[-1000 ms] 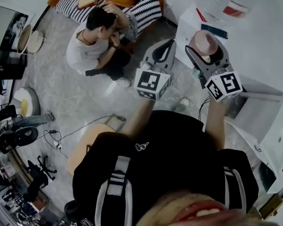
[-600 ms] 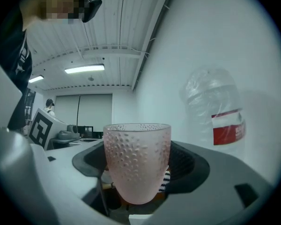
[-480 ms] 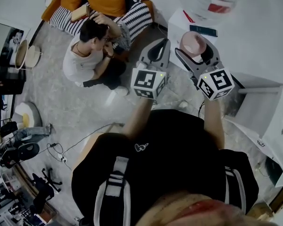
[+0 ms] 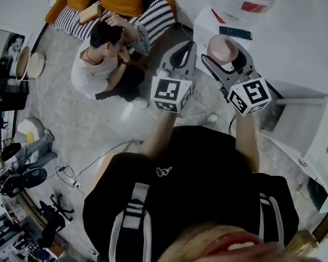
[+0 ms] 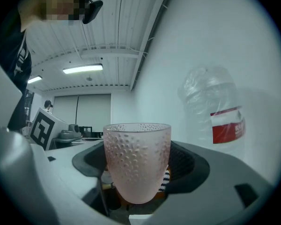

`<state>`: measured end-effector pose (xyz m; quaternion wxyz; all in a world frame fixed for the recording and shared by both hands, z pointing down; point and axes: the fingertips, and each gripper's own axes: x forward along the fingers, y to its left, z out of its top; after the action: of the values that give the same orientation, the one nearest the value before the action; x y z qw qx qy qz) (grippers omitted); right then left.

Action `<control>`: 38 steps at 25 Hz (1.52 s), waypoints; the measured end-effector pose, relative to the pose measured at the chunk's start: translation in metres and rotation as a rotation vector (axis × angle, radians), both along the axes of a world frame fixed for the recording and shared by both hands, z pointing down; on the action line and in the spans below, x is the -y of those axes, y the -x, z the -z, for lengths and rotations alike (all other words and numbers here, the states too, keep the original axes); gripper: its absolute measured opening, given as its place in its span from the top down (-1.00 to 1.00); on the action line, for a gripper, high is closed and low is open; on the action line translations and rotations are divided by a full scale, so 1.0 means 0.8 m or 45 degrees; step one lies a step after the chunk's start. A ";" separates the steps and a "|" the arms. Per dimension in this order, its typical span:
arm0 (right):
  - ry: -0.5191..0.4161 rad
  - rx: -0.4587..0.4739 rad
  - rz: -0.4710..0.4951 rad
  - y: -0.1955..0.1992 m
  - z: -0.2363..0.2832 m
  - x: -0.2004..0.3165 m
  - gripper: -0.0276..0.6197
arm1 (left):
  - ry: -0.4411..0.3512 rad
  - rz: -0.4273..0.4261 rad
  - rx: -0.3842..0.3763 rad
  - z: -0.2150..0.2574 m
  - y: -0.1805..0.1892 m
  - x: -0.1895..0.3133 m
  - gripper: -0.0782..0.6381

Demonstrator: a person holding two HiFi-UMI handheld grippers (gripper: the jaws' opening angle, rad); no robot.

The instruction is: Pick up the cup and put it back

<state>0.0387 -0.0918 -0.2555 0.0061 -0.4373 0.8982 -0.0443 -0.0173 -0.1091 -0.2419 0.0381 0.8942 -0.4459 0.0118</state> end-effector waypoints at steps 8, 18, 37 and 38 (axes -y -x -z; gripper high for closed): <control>0.001 0.025 -0.025 0.003 -0.006 0.011 -0.27 | 0.003 -0.017 0.037 -0.004 0.009 0.015 0.74; -0.002 -0.027 0.001 0.017 -0.034 0.011 -0.27 | 0.052 -0.033 0.046 -0.047 0.010 0.025 0.74; 0.137 -0.034 0.130 -0.012 -0.323 -0.012 -0.27 | 0.136 -0.015 0.072 -0.347 -0.024 0.004 0.74; 0.139 -0.042 0.141 -0.012 -0.349 -0.011 -0.27 | 0.137 -0.021 0.078 -0.372 -0.026 0.003 0.74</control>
<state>0.0484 -0.0829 0.0239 -0.0350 -0.3873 0.9173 -0.0862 0.0035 -0.1118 0.0554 0.0725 0.8936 -0.4384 0.0635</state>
